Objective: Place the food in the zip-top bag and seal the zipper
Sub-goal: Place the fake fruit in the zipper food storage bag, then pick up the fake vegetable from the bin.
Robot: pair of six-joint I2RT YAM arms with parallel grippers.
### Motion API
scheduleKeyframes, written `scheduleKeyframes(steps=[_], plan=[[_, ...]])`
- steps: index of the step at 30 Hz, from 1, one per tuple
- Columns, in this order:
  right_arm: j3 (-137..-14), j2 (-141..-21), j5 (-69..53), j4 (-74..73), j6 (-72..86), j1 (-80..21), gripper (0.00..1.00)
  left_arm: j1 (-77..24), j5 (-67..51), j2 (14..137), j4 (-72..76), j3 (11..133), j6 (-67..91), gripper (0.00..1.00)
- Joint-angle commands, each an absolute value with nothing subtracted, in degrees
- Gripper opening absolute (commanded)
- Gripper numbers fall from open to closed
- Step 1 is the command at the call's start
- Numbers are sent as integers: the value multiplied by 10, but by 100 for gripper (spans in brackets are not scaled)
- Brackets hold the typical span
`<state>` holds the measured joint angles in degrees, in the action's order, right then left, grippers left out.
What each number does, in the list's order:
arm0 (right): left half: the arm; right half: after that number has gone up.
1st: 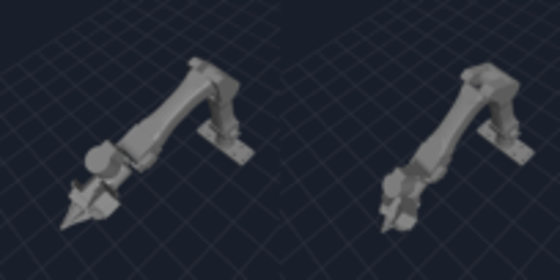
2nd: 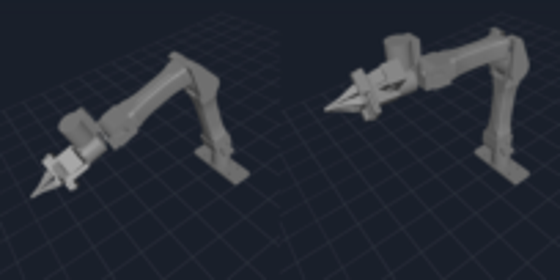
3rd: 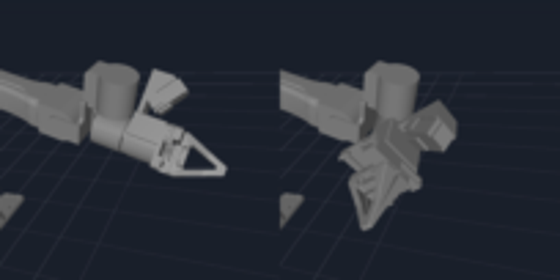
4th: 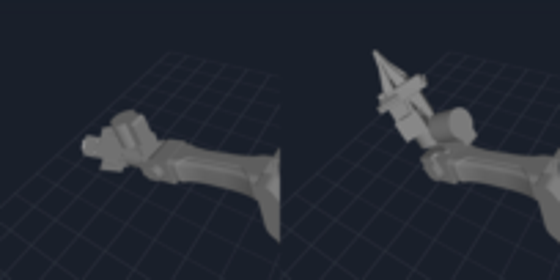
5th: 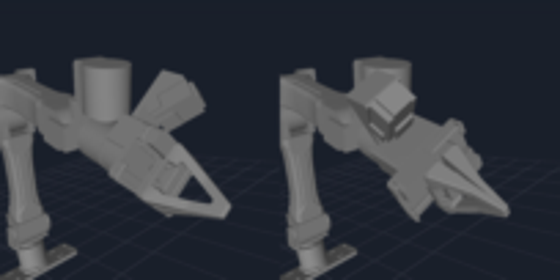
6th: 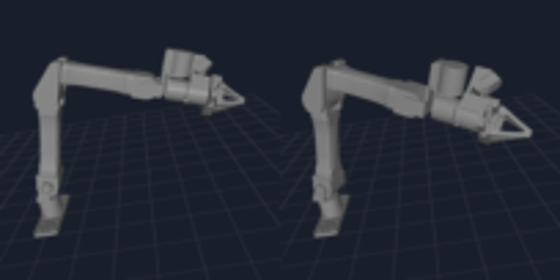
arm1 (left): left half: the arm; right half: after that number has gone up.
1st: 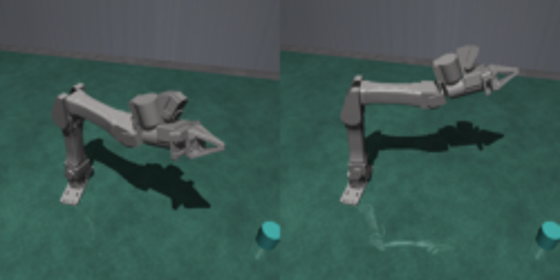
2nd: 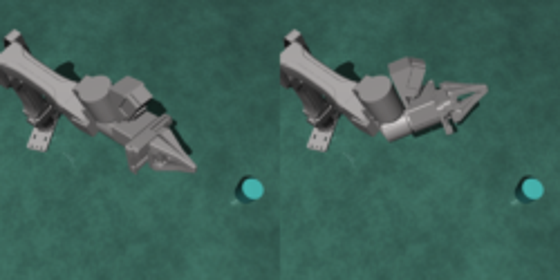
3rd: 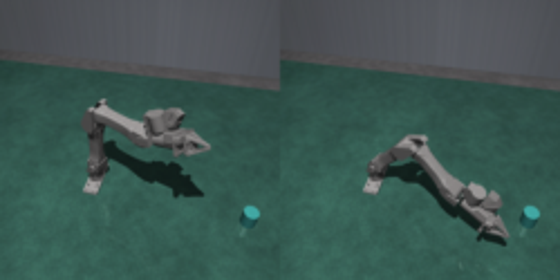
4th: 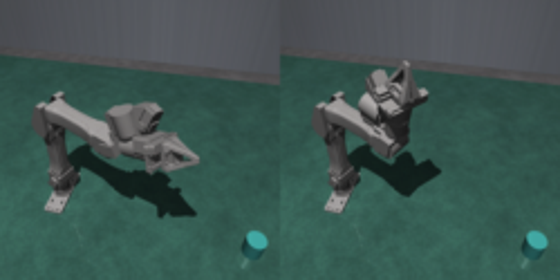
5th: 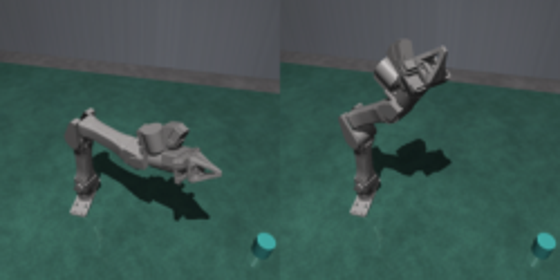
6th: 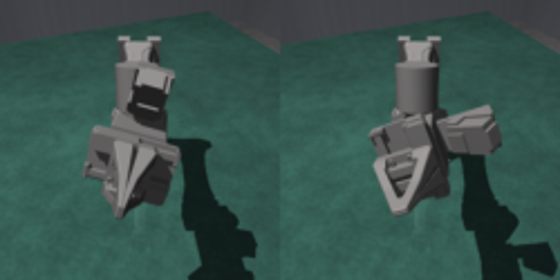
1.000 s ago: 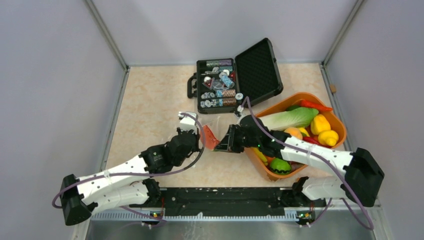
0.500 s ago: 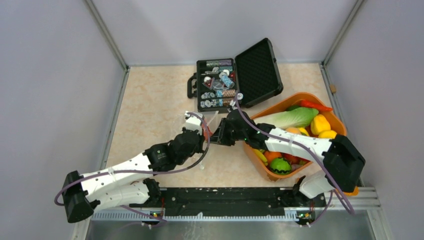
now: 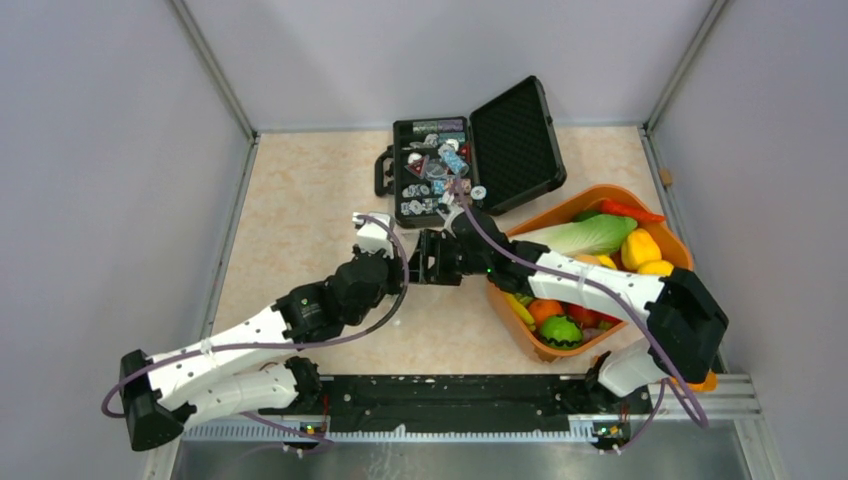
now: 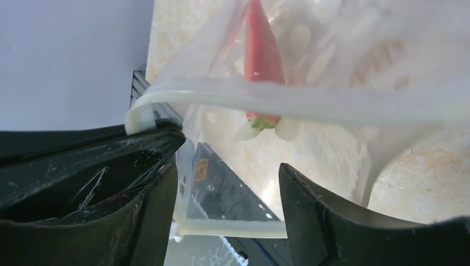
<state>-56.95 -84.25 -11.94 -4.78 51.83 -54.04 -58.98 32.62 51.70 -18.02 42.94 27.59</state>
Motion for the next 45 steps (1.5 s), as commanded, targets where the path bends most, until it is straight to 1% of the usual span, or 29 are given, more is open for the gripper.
scheduleKeyframes(steps=[1, 7, 9, 10, 13, 14, 17, 18, 20, 21, 25, 28, 30, 34, 39, 45], plan=[[-613, -788, -130, -38, 463, -548, 66, -593, 363, 486, -181, 459, 296, 0], [-568, -684, -197, 47, 419, -548, 61, -588, 424, 442, -184, 458, 275, 0], [-572, -655, -212, 27, 396, -548, 58, -583, 435, 447, -194, 459, 273, 0], [-575, -634, -193, 6, 385, -548, 57, -582, 436, 450, -200, 459, 274, 0], [-575, -586, -84, -92, 335, -548, 56, -581, 423, 459, -198, 451, 286, 0], [-574, -569, -26, -128, 328, -548, 57, -581, 417, 462, -193, 446, 288, 0], [-568, -527, 202, -234, 341, -547, 63, -580, 397, 464, -175, 433, 293, 0], [-564, -514, 258, -259, 345, -545, 63, -580, 393, 464, -172, 431, 294, 0], [-563, -499, 323, -323, 345, -532, 68, -580, 385, 464, -169, 427, 293, 0], [-564, -495, 340, -348, 348, -518, 69, -581, 382, 465, -169, 426, 293, 0], [-568, -496, 339, -420, 352, -448, 69, -581, 377, 462, -164, 418, 295, 0], [-564, -487, 370, -443, 371, -436, 70, -580, 376, 456, -155, 412, 296, 0], [-559, -478, 388, -444, 392, -427, 73, -580, 377, 452, -148, 408, 298, 0], [-558, -468, 386, -448, 439, -393, 73, -579, 383, 443, -131, 402, 297, 0], [-549, -437, 391, -455, 496, -376, 73, -579, 383, 448, -136, 408, 310, 0], [-542, -428, 364, -446, 476, -338, 74, -574, 403, 469, -153, 411, 306, 0]])
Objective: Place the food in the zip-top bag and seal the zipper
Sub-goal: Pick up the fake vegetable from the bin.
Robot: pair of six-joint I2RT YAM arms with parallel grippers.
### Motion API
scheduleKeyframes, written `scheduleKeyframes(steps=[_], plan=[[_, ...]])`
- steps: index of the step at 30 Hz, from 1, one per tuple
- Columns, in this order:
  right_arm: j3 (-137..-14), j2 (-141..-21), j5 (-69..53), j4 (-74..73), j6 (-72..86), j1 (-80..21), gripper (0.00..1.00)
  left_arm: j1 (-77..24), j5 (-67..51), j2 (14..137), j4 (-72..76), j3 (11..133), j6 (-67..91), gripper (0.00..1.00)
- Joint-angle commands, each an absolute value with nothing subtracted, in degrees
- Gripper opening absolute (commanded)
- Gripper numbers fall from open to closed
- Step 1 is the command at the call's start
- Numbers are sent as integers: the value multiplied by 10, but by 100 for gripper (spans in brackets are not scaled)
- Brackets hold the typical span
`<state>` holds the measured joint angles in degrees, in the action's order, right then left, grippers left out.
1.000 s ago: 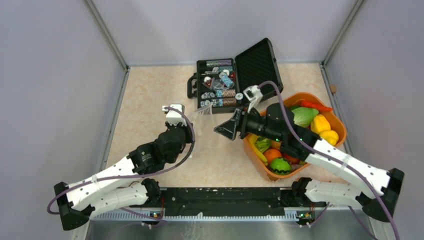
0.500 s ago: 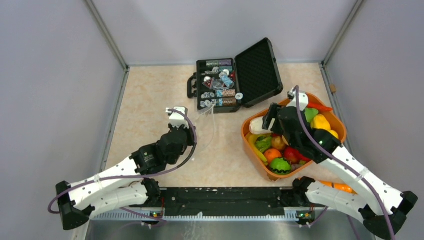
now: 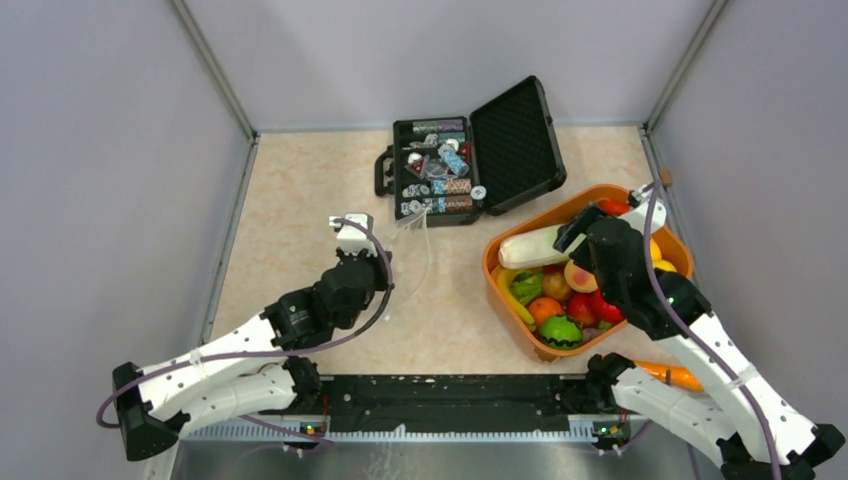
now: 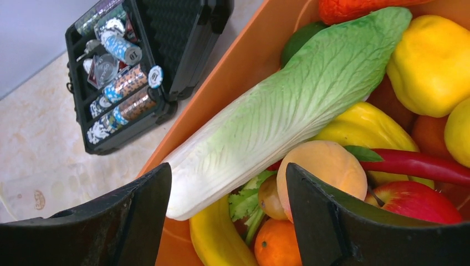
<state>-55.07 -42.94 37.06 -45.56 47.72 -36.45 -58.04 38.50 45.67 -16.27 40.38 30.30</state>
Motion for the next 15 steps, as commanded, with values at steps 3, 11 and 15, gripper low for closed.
scheduleKeyframes(steps=[3, 11, 15], plan=[[-541, -433, 337, -432, 460, -318, 74, -566, 397, 476, -141, 399, 318, 0], [-539, -450, 270, -371, 385, -249, 75, -565, 403, 467, -136, 378, 358, 0], [-537, -458, 242, -326, 388, -211, 75, -564, 418, 467, -144, 378, 357, 0]])
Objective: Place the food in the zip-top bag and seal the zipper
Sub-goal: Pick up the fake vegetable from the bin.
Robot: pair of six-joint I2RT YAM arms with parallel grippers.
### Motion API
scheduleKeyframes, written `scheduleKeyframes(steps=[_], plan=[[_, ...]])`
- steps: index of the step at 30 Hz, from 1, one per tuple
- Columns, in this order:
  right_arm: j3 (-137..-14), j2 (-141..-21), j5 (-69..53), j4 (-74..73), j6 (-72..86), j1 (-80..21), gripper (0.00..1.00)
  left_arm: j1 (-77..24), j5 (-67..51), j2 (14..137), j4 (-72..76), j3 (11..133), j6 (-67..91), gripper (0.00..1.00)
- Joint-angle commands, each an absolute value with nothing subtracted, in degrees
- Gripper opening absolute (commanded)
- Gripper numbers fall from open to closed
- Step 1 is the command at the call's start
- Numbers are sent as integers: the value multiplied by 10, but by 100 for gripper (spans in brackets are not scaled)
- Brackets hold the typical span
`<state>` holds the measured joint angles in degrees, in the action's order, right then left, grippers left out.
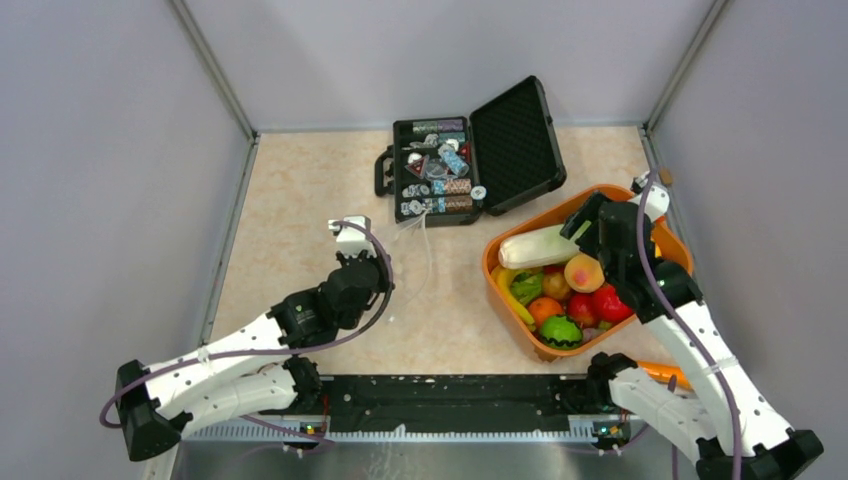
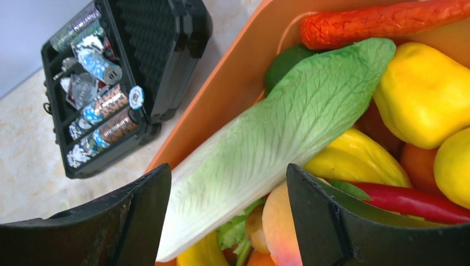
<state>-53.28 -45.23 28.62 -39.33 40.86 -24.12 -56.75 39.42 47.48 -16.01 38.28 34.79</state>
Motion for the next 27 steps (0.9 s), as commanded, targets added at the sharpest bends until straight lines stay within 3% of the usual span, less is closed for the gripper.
scheduleKeyframes(steps=[1, 12, 17, 21, 27], plan=[[-540, -460, 245, -323, 392, -207, 75, -564, 419, 465, -141, 379, 351, 0], [-583, -554, 229, -427, 501, -163, 75, -539, 398, 444, -200, 428, 350, 0], [-505, -474, 209, -310, 432, -147, 73, -539, 359, 410, -217, 389, 378, 0], [-558, -459, 239, -385, 414, -104, 72, -539, 317, 389, -289, 412, 387, 0], [-544, -442, 276, -386, 382, -47, 72, -539, 302, 349, -294, 385, 395, 0]])
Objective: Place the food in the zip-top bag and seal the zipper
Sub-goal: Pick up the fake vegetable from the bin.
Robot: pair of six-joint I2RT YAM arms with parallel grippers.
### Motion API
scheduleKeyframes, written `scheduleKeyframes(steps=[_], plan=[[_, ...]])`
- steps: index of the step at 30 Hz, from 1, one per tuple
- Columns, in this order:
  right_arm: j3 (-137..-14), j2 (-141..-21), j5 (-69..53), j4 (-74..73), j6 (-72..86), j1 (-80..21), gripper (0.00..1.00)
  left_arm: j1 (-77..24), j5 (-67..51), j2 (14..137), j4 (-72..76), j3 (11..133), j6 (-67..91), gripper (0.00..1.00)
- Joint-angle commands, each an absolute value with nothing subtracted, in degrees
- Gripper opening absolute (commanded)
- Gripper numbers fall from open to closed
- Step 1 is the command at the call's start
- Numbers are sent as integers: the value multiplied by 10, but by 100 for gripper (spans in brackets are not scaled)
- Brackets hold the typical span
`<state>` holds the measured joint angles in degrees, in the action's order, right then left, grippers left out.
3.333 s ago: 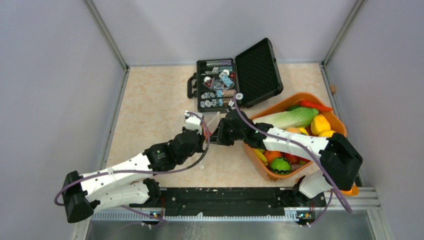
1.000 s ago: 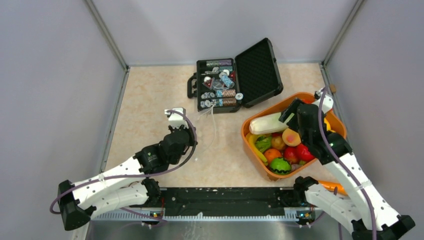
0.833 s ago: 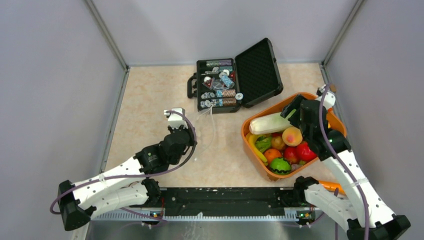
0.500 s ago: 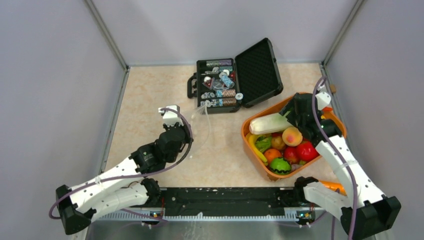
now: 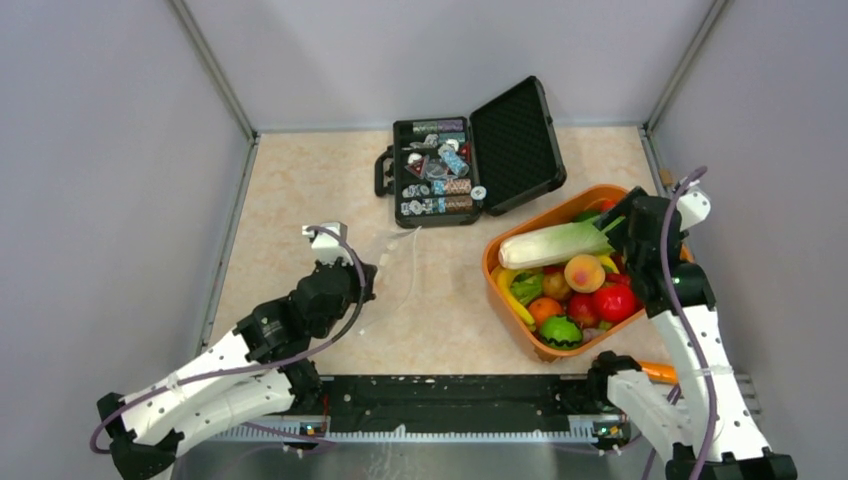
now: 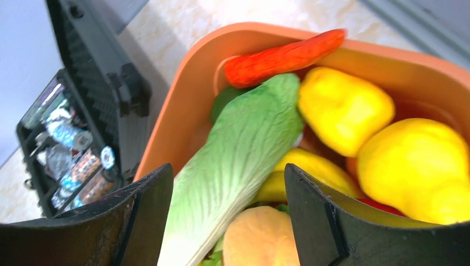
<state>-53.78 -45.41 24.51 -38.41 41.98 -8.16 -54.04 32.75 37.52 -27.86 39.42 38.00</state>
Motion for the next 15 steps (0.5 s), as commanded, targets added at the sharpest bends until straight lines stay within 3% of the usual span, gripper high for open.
scheduleKeyframes(steps=[1, 10, 15], plan=[[-549, -442, 288, -392, 378, -30, 72, -539, 296, 343, -293, 382, 395, 0], [-562, -543, 41, -319, 338, 186, 72, -539, 282, 355, -283, 382, 378, 0], [-531, -569, 27, -242, 346, 222, 71, -539, 275, 380, -273, 389, 354, 0]])
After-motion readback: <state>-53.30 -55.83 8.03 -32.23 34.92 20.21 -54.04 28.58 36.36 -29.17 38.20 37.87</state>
